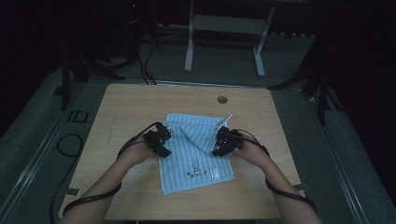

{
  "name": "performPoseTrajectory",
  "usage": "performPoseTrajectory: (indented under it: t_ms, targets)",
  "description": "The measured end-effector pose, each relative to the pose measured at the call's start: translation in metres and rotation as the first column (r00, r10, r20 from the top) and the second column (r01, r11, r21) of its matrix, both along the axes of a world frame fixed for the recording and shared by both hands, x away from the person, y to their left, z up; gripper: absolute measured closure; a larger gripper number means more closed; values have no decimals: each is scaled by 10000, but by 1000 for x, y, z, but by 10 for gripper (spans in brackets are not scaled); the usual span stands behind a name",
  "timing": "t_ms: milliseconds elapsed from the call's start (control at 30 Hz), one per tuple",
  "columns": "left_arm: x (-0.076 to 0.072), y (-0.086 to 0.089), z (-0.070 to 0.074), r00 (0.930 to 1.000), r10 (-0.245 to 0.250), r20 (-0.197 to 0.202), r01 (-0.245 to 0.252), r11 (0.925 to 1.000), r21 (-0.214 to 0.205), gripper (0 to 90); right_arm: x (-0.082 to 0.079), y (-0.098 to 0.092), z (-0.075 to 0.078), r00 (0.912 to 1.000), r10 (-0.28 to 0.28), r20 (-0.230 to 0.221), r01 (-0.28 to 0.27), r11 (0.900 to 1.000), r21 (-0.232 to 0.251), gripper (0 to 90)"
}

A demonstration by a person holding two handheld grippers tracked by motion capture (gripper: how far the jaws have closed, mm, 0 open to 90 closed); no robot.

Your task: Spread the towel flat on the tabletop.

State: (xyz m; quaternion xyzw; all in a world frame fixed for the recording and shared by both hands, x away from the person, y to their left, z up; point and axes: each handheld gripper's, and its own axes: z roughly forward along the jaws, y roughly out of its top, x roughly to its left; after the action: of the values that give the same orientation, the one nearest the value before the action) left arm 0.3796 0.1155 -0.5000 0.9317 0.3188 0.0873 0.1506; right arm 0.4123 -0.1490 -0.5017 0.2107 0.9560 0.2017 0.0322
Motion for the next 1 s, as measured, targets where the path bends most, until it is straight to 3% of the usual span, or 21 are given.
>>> performPoseTrajectory:
  t_ms: [67, 133, 167, 300, 400, 467, 533, 567, 600, 633, 667, 733, 800, 900, 933, 1000]
  targets:
    - [0, -2, -4, 10000, 16, -26, -16, 10000, -3, 496, 2, 5, -5, 9999, -62, -97, 62, 10000, -1, 503]
    - [0, -4, -6, 10000, -89, -42, 89, 10000, 36, 496, 3, 10, -8, 9996, 43, 274, -33, 9993, -363, 770]
    - [1, -6, -7, 9998, -183, 3, 183, 9995, 268, 496, 4, 11, -7, 9994, 21, 345, -6, 9990, -450, 865]
    - [2, -10, -8, 9996, -271, 38, 270, 9988, 397, 495, 12, 6, 11, 9937, -436, 1029, 464, 9986, -258, 889]
    - [2, -11, -6, 9994, -336, 85, 332, 9987, 378, 495, 22, -4, 30, 9822, -942, 1624, 984, 9950, -176, 889]
    - [2, -11, -4, 9992, -376, 103, 372, 9987, 339, 496, 32, -12, 42, 9656, -1577, 2069, 1647, 9862, -170, 840]
    - [2, -11, -2, 9993, -342, 145, 338, 9991, 254, 496, 44, -22, 49, 9374, -2482, 2444, 2630, 9643, -295, 674]
    - [2, -11, -2, 9993, -342, 145, 338, 9991, 254, 495, 48, -25, 51, 9247, -2732, 2653, 2975, 9531, -556, 659]
    - [1, -9, 0, 9993, -327, 187, 324, 9993, 206, 495, 49, -28, 51, 9180, -2892, 2714, 3183, 9455, -690, 638]
    - [1, -8, 1, 9992, -349, 204, 347, 9993, 100, 495, 49, -29, 51, 9216, -2951, 2522, 3208, 9448, -671, 631]
    - [1, -7, 1, 9991, -399, 139, 400, 9992, -38, 495, 46, -28, 50, 9332, -2802, 2250, 2986, 9530, -516, 623]
    - [-1, -5, 1, 9990, -432, 105, 435, 9987, -266, 494, 35, -24, 44, 9597, -2082, 1888, 2197, 9747, -420, 618]
    - [-1, -3, -1, 9987, -507, -2, 507, 9986, -164, 494, 23, -17, 31, 9805, -1281, 1489, 1390, 9881, -656, 608]
    - [-2, -3, -4, 9988, -489, -64, 489, 9988, -98, 494, 16, -12, 18, 9883, -947, 1196, 1058, 9904, -895, 608]
    - [-2, -2, -8, 9983, -542, -213, 543, 9985, 27, 494, 14, -9, 4, 9943, -697, 811, 791, 9897, -1192, 604]
    - [-2, -1, -10, 9980, -558, -303, 562, 9983, 119, 493, 14, -9, 1, 9945, -680, 796, 776, 9892, -1242, 605]
